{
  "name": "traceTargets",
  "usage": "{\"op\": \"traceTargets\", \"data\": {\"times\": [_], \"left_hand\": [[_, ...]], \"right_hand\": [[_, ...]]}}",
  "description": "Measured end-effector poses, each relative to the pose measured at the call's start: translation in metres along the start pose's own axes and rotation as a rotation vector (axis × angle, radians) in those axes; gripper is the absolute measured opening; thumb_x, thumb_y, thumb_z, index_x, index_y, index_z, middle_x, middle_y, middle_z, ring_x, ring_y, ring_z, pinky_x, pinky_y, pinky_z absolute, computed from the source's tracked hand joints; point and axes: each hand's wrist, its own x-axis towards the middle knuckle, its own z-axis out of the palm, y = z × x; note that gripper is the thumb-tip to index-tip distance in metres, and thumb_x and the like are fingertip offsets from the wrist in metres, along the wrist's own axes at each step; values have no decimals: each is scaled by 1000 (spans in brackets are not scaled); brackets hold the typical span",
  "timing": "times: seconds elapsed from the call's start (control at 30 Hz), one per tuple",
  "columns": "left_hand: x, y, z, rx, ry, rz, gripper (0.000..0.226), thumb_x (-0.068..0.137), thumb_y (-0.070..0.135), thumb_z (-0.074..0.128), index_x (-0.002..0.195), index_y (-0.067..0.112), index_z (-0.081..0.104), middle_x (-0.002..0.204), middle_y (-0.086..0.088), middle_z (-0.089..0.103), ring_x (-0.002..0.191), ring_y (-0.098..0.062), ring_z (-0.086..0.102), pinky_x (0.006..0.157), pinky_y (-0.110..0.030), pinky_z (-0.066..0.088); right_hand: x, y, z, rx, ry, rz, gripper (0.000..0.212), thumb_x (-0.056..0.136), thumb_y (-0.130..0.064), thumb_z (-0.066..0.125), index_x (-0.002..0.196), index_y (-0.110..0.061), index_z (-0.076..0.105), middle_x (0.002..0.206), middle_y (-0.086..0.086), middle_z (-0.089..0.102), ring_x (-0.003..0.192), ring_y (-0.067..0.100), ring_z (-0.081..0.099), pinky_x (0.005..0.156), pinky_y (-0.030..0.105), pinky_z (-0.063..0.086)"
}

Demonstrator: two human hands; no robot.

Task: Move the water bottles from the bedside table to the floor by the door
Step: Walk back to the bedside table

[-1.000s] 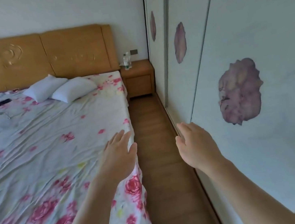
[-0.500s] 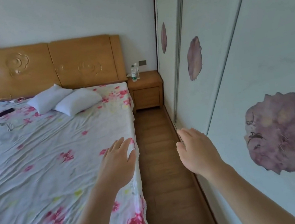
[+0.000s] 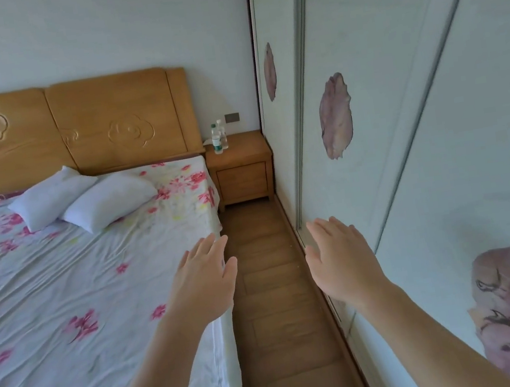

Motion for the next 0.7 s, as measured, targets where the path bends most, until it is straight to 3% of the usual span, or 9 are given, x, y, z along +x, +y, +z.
{"op": "traceTargets", "data": {"times": [0.33, 0.7], "left_hand": [[159, 19, -1, 18, 24, -110, 48, 105, 43, 32, 151, 28, 32, 160, 6, 30, 147, -17, 27, 119, -33, 21], [337, -47, -13, -18, 35, -183, 55, 104, 47, 31, 155, 30, 23, 166, 5, 15, 153, -20, 11, 122, -38, 12]], "right_hand": [[181, 40, 13, 59, -29, -75, 51, 101, -35, 32, 150, -20, 32, 155, -4, 35, 145, 19, 25, 118, 42, 25], [379, 10, 49, 70, -73, -151, 52, 103, -36, 32, 153, -22, 27, 159, -3, 28, 148, 17, 20, 120, 40, 21]]}}
